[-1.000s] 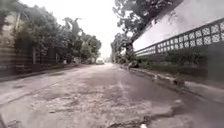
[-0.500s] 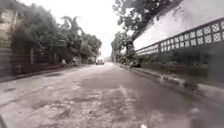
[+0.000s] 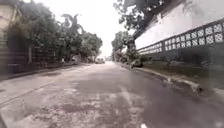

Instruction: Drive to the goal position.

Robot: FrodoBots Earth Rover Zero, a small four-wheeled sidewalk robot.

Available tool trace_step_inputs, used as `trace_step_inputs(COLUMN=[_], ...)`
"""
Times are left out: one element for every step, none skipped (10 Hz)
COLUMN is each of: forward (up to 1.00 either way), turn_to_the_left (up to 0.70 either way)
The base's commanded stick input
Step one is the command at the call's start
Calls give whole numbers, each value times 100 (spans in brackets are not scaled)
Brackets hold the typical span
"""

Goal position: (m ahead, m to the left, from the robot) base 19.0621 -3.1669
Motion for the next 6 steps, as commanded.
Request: trace_step_inputs(forward=[70,70,70,70,70,70], turn_to_the_left=[0,0,0,-26,-26,-12])
